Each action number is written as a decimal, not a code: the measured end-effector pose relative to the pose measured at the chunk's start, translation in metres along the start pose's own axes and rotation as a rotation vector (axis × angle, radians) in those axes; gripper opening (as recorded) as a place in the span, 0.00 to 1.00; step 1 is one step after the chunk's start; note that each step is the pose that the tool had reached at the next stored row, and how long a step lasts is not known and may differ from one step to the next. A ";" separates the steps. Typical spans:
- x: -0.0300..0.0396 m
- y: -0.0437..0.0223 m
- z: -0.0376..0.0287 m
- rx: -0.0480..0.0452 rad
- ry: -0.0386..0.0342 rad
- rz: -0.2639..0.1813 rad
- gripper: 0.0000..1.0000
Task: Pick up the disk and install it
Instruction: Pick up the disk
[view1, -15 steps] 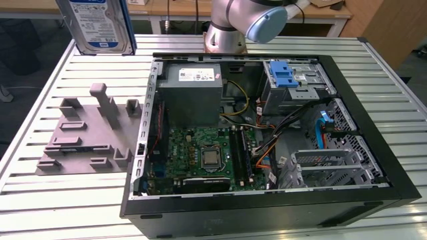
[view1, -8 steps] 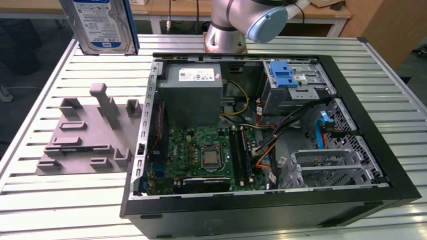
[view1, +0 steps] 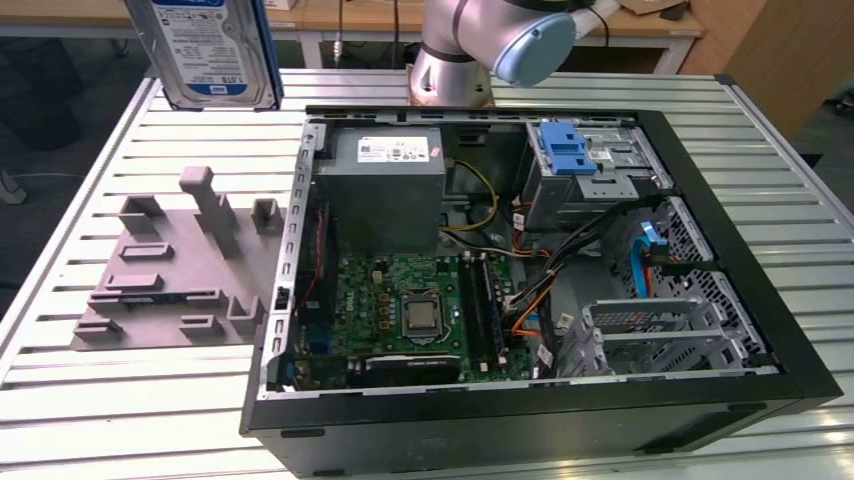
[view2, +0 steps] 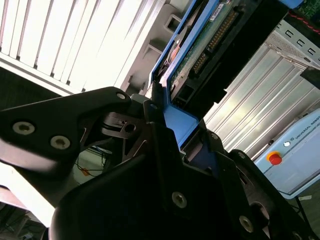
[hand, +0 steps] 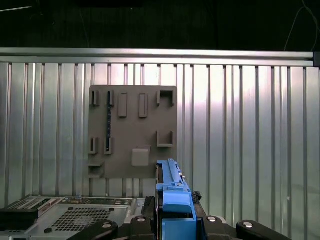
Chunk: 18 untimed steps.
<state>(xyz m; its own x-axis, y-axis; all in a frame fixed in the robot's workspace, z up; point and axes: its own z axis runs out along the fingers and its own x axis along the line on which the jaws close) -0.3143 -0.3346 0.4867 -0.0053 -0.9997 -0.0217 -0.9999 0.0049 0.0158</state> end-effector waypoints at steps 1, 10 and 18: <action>0.0000 -0.0007 0.0000 0.0001 0.0000 0.000 0.37; 0.0000 -0.0075 -0.0001 0.0001 -0.0001 0.000 0.37; -0.0001 -0.0143 -0.0002 0.0000 0.0000 0.000 0.37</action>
<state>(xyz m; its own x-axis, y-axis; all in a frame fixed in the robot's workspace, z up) -0.3000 -0.3346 0.4867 -0.0053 -0.9998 -0.0217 -0.9999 0.0049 0.0157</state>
